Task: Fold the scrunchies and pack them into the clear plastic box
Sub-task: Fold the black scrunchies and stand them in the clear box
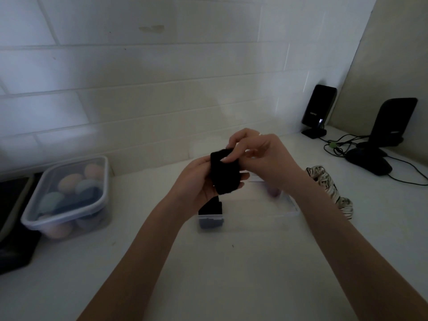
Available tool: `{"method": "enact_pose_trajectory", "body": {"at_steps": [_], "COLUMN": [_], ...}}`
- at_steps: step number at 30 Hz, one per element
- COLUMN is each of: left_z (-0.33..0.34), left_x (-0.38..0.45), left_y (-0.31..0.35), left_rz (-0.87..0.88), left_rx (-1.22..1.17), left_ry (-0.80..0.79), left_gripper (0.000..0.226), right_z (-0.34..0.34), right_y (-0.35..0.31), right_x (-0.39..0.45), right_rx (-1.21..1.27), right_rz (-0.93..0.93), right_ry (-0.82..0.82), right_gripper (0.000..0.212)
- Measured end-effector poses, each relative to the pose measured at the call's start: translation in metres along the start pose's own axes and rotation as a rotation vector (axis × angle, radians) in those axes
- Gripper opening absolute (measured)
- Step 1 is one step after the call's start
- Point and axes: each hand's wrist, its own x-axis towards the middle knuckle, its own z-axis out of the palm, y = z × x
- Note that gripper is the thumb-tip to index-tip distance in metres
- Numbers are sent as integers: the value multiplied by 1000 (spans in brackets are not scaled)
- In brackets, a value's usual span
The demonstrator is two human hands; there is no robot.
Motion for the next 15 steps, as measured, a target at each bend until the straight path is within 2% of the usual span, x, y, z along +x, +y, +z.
{"method": "enact_pose_trajectory", "body": {"at_steps": [3,7,10,12,15], "left_z": [1,-1,-3,-4,-5], "left_x": [-1,1,2,0,-1], "left_y": [0,0,5,4,-2], "left_rz": [0,-13,-64,-24,70], "left_rx": [-20,-65,-107,-34,158], "left_ry": [-2,30,-21,-37,38], "left_gripper": [27,28,37,35,57], "right_z": [0,-5,-5,-5,-4], "right_y": [-2,-3,-5,-6,-6], "right_x": [-1,-1,-1,-1,-1], "right_rx": [-70,-116,-168,-220,-264], "right_rz": [1,-1,-35,-58,-4], "right_ry": [-14,-43,-4,31,14], "right_gripper": [33,40,45,43,43]}}
